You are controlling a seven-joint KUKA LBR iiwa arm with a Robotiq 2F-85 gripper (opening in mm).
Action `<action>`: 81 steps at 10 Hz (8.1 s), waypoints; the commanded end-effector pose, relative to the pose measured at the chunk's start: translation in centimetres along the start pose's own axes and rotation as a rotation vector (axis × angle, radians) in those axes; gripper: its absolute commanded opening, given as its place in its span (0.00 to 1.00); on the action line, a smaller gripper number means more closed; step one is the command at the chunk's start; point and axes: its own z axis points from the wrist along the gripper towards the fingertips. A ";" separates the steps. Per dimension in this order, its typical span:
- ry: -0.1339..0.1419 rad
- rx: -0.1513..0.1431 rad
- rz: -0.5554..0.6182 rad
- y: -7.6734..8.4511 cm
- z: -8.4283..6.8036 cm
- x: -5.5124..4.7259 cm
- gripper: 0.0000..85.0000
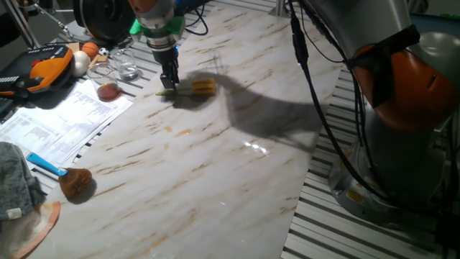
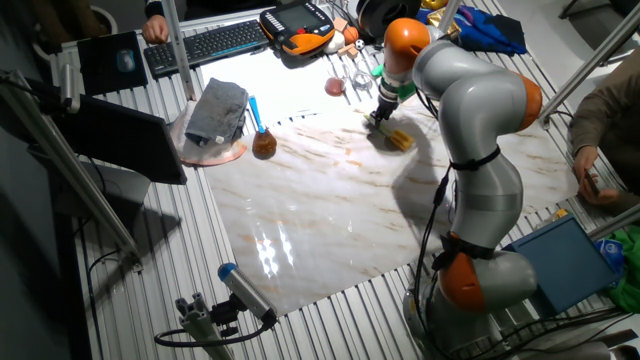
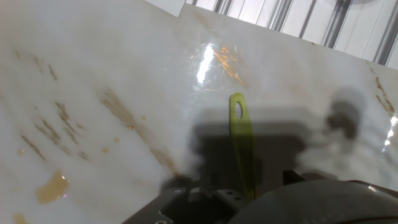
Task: Scrub the table with a brush
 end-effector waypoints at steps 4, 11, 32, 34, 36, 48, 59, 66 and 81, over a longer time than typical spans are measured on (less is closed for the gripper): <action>-0.004 -0.006 -0.013 -0.7 1.1 0.6 0.40; 0.031 -0.055 0.018 -0.3 0.5 1.1 0.00; 0.073 -0.149 1.257 7.8 -0.7 2.0 0.00; 0.068 -0.128 1.292 7.9 -0.8 2.0 0.00; 0.052 -0.104 1.314 7.7 -1.4 2.1 0.00; 0.181 -0.104 0.902 8.2 -2.4 2.6 0.00; 0.011 0.078 1.139 8.7 -1.0 2.0 0.00; -0.005 0.050 1.125 7.8 0.6 2.5 0.00; -0.029 0.116 1.330 8.1 1.3 -2.5 0.00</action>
